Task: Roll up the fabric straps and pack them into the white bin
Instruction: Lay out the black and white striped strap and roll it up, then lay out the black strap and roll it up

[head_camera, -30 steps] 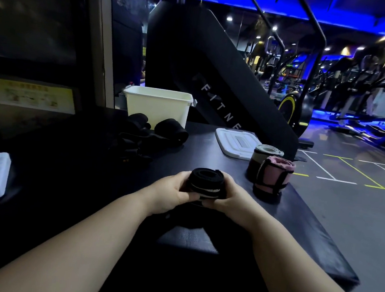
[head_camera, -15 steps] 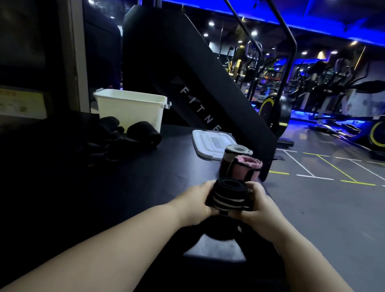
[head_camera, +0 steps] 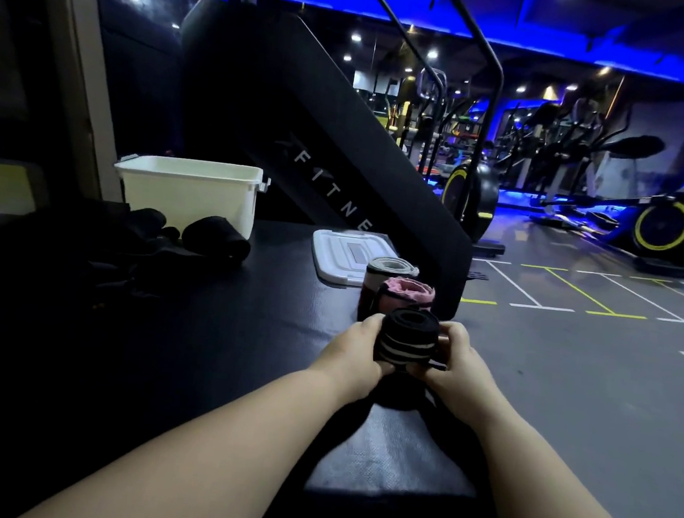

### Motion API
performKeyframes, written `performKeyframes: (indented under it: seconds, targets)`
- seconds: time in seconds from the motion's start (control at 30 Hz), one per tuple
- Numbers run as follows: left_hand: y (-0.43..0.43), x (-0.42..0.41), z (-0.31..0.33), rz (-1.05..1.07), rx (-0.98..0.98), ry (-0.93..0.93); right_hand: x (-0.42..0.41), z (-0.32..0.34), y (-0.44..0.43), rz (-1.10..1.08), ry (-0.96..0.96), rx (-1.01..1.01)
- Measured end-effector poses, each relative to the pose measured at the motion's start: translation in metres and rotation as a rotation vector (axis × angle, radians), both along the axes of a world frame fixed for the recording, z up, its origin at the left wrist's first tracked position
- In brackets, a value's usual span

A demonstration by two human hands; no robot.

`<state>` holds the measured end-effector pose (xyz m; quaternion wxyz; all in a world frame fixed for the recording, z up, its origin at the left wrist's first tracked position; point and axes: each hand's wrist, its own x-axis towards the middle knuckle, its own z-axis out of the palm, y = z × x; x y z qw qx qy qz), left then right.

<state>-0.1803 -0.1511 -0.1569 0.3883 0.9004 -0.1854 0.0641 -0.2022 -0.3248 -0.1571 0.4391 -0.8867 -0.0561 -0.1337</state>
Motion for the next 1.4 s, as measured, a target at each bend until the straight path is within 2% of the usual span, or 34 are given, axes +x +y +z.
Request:
performKeyframes:
  seconds: [0.4,0.6,0.73,0.87,1.03,1.17,1.27,1.4]
  targets:
    - [-0.001,-0.005,-0.003,0.102,-0.035,-0.043,0.004,-0.007,0.002,0.004,-0.041,0.105]
    - [0.001,-0.011,0.000,0.165,-0.040,-0.003,0.001,-0.011,0.002,-0.098,-0.113,0.117]
    - [0.008,-0.012,0.001,0.177,-0.065,0.068,-0.013,-0.008,0.004,-0.251,-0.282,0.117]
    - [0.024,-0.014,0.010,0.140,0.000,0.160,-0.030,0.008,0.020,-0.217,-0.451,0.115]
    - [0.076,-0.017,0.013,0.181,-0.087,0.237,-0.034,0.019,0.078,-0.048,-0.364,0.094]
    - [0.147,-0.020,0.023,0.351,0.034,0.200,-0.017,0.023,0.140,0.081,-0.232,0.096]
    - [0.197,-0.020,0.029,0.449,0.101,0.222,-0.001,0.026,0.186,0.140,-0.161,0.025]
    - [0.246,-0.018,0.037,0.568,0.068,0.179,0.022,0.027,0.235,0.206,-0.079,-0.053]
